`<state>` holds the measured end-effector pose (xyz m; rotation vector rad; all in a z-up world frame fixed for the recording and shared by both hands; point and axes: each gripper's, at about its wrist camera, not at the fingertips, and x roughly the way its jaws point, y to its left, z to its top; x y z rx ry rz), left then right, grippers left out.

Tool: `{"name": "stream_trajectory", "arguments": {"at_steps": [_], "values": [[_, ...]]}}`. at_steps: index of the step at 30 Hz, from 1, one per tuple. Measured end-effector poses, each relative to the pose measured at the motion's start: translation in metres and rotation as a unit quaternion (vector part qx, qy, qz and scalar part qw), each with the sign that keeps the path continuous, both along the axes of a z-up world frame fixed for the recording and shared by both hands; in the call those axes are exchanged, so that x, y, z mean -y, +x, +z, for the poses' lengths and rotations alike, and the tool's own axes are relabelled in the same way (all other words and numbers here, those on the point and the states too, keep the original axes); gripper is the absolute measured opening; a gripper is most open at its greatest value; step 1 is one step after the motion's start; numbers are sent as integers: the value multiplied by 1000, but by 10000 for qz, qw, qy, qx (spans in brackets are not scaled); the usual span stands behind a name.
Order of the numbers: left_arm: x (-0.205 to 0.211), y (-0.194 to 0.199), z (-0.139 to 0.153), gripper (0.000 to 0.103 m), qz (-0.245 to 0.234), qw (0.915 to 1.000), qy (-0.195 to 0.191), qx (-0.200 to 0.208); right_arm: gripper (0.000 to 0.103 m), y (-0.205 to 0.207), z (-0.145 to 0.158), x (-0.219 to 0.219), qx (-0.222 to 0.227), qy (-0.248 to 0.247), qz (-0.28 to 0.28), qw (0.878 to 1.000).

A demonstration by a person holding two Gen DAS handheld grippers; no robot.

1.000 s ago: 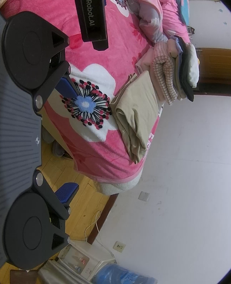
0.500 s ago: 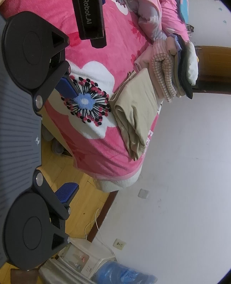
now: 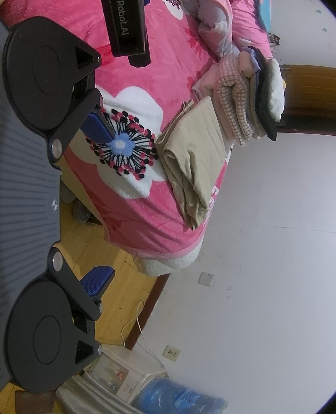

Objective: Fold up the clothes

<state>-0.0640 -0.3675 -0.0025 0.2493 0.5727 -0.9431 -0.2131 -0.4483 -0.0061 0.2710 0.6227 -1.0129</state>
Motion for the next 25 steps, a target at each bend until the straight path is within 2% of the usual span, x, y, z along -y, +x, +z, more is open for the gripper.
{"name": "stream_trajectory", "arguments": {"at_steps": [25], "values": [[-2,0,0,103,6,10000,13,9,103,1,2,-2,17,-27,11,10000]]}}
